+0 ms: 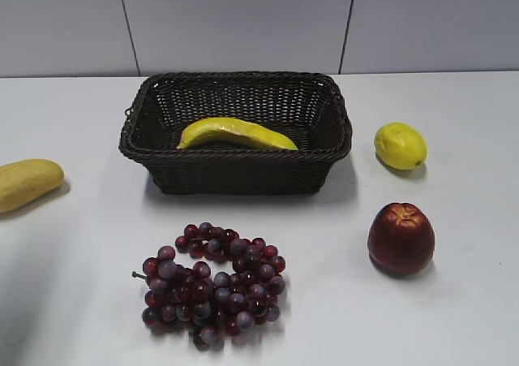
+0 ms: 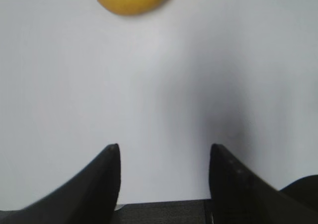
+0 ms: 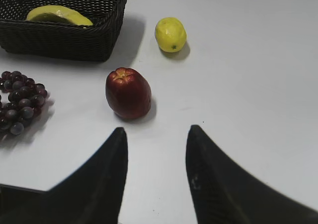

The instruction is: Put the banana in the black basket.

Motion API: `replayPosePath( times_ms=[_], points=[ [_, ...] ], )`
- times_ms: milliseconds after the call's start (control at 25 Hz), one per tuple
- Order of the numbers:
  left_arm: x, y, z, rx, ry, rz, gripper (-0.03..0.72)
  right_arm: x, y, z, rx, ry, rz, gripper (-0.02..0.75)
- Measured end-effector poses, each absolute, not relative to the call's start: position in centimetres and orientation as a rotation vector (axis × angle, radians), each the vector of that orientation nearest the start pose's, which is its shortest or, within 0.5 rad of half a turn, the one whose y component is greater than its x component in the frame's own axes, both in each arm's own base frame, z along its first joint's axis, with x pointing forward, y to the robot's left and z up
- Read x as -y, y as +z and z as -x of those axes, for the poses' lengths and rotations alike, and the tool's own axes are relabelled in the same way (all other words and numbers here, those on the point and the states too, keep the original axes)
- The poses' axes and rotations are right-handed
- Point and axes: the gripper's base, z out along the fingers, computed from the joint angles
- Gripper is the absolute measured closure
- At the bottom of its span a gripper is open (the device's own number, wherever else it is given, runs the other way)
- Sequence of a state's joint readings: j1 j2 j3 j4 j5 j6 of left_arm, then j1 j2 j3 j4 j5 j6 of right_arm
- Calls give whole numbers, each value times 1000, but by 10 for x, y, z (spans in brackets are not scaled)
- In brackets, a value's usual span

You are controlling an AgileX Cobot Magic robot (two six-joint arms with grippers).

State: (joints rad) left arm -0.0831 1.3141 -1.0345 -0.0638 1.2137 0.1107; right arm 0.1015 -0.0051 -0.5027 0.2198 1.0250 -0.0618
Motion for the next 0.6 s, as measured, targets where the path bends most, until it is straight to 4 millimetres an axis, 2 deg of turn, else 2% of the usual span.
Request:
replayPosePath(
  times_ms=[160,280,600],
  points=[
    [24,288,-186,-2906,-138,-241,147,-16,282,7,-1986,287,169,439],
    [23,288,-158,-2795,-159,-223,153,-16,282,7,-1986,287,169,439],
    [19,275,-101,-2558,-174,-194,153,-16,282,7,-1986,287,169,439]
  ],
)
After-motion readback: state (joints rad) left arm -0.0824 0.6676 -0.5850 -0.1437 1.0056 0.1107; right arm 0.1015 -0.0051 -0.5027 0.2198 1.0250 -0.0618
